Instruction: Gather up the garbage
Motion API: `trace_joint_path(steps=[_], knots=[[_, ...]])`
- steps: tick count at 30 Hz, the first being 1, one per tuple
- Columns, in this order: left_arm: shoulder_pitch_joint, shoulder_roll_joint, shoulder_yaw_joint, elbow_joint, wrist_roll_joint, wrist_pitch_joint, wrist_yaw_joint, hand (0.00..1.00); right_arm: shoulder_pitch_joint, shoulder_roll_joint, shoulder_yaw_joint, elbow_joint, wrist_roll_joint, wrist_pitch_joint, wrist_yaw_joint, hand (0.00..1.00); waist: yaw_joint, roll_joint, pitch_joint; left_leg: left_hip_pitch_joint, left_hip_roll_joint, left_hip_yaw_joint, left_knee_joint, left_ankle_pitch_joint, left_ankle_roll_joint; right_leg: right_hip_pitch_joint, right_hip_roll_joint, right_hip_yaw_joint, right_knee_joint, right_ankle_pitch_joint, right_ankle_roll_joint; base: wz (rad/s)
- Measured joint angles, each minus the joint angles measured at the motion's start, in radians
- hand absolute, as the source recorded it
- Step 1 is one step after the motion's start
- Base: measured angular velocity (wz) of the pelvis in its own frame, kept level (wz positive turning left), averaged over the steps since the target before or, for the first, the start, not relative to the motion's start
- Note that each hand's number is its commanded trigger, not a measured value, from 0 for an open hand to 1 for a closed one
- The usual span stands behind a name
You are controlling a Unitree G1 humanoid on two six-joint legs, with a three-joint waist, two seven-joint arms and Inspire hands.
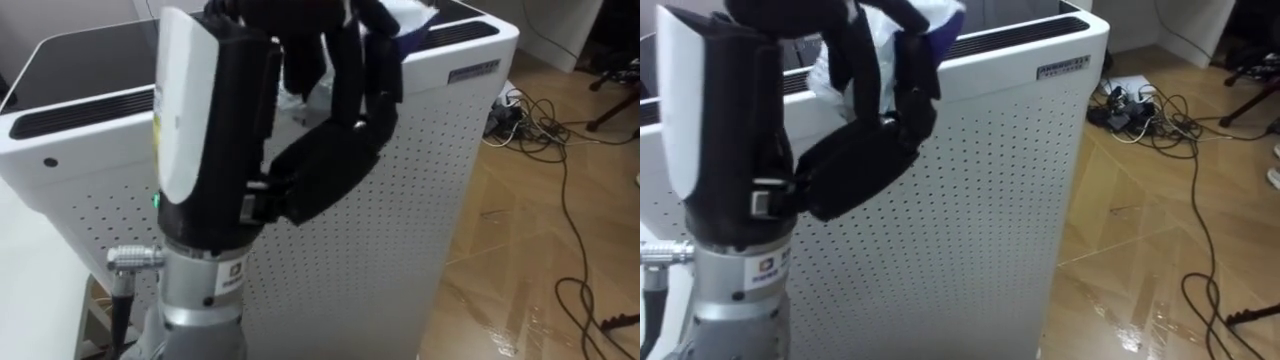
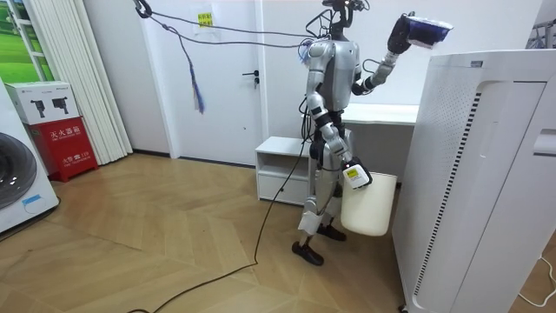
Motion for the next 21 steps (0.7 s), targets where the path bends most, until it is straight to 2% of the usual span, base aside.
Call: trace_joint_path(steps=[3, 6, 12, 21], knots=[[0.0, -0.031, 0.001, -0.003, -0.14, 0.0, -0.034, 1.0, -0.001, 0.005, 0.001, 0.0, 0.001, 0.0, -0.003, 1.0, 0.003, -0.008, 0.0009, 0.001, 0.001, 0.001, -0.001, 0.001, -0.001, -0.001, -0.002, -0.007, 0.001, -0.003, -0.006, 0.0], [0.0, -0.041, 0.003, -0.015, -0.226, 0.001, -0.062, 1.0, -0.001, 0.015, 0.001, 0.0, 0.0, 0.0, -0.014, 1.0, 0.015, -0.022, 0.0006, 0.004, 0.001, 0.003, -0.002, 0.002, -0.002, 0.001, -0.001, -0.008, 0.0, -0.005, -0.009, 0.0], [0.0, -0.041, 0.016, -0.033, -0.26, 0.001, -0.119, 1.0, -0.001, 0.024, 0.001, 0.004, -0.001, 0.0, -0.04, 1.0, 0.038, -0.03, 0.003, -0.001, 0.002, -0.006, -0.002, 0.002, -0.002, 0.0, -0.003, -0.023, 0.0, -0.005, -0.009, 0.04], [0.003, -0.038, 0.018, -0.007, -0.284, 0.0, -0.175, 1.0, -0.024, 0.029, 0.01, 0.01, 0.024, 0.0, -0.04, 1.0, 0.048, -0.029, 0.0049, -0.052, 0.0, -0.032, 0.013, 0.002, -0.004, -0.031, -0.004, -0.06, 0.003, -0.006, -0.011, 0.08]])
